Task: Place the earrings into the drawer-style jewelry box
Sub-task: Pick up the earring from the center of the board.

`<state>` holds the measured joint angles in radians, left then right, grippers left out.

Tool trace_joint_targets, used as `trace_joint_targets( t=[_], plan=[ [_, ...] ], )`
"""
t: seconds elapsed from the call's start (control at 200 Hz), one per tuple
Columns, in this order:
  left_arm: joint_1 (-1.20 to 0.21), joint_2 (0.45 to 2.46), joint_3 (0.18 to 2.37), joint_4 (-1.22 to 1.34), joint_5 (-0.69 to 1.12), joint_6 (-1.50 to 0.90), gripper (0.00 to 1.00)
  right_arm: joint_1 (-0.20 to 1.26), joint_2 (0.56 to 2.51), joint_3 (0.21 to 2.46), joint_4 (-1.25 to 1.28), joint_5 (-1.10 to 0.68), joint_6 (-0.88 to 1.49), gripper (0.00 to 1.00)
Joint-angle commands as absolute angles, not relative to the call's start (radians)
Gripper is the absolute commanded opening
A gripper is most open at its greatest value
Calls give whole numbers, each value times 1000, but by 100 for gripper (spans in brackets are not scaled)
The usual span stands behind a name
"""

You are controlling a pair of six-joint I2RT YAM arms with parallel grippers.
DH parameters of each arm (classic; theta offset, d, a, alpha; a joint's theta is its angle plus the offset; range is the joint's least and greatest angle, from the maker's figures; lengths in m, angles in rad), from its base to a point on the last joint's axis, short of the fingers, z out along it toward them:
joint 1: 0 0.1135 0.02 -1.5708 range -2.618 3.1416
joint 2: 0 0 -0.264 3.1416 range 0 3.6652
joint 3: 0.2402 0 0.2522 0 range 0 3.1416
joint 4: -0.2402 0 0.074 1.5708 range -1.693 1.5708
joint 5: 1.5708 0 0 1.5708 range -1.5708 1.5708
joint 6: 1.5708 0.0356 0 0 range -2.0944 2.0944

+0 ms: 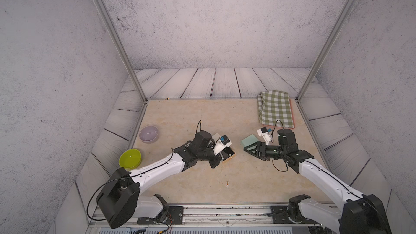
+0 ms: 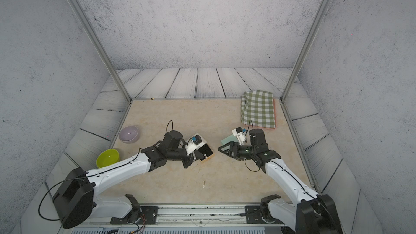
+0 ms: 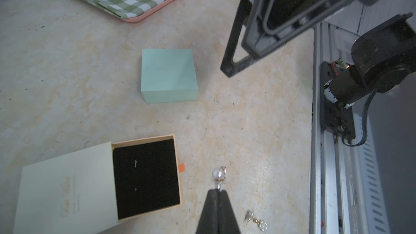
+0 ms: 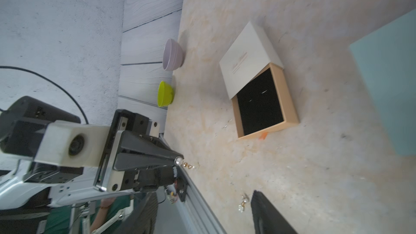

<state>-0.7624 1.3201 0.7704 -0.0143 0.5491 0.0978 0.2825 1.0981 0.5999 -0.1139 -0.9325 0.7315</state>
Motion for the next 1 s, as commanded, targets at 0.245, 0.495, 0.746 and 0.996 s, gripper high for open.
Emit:
trace_joint_targets(
  t=[0.245, 0.495, 0.746, 0.996],
  plan=[
    [-737, 1316, 756, 155, 749, -74, 0, 314, 1028, 668, -23, -956, 616, 64],
    [-730, 1319, 758, 152, 820, -89, 0, 394, 1097, 663, 58, -955, 480, 61],
    [-716, 1331, 760, 165, 853, -113, 0, 436, 1124, 621, 165, -1052, 516, 58],
    [-706, 1331, 765, 173, 865, -124, 0, 447, 1159, 614, 178, -1109, 527, 51]
  ],
)
